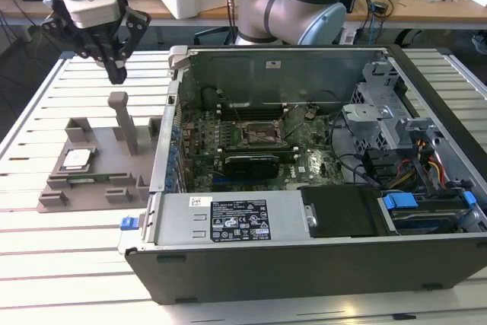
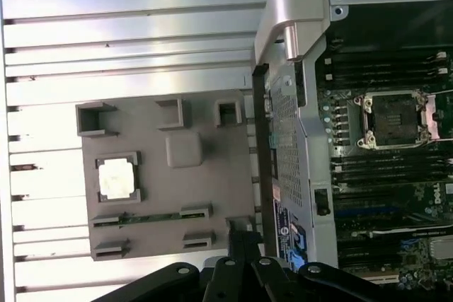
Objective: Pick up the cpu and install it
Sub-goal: 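Reach for the cpu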
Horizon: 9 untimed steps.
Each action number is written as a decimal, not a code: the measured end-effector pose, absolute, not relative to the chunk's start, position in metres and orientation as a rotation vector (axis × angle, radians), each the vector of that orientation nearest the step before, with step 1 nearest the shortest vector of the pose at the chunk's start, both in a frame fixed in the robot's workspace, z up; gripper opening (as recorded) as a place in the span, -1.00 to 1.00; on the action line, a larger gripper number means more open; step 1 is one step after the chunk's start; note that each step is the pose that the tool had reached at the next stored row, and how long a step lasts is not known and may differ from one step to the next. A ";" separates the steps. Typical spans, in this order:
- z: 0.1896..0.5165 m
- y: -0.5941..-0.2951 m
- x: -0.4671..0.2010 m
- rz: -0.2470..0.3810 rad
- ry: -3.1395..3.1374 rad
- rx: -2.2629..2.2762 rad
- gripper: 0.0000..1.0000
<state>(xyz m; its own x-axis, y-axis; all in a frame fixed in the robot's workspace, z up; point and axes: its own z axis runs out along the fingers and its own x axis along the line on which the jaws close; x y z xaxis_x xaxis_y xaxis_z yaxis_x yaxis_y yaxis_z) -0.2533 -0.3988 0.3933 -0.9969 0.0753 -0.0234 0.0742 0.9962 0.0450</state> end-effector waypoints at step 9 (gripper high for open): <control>0.393 -0.399 -0.281 0.069 3.113 0.117 -0.79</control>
<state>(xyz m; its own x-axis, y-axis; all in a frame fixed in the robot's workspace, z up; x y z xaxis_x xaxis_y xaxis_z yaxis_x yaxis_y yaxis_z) -0.2807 -0.3988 0.3933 -0.9969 0.0753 -0.0235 0.0742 0.9962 0.0451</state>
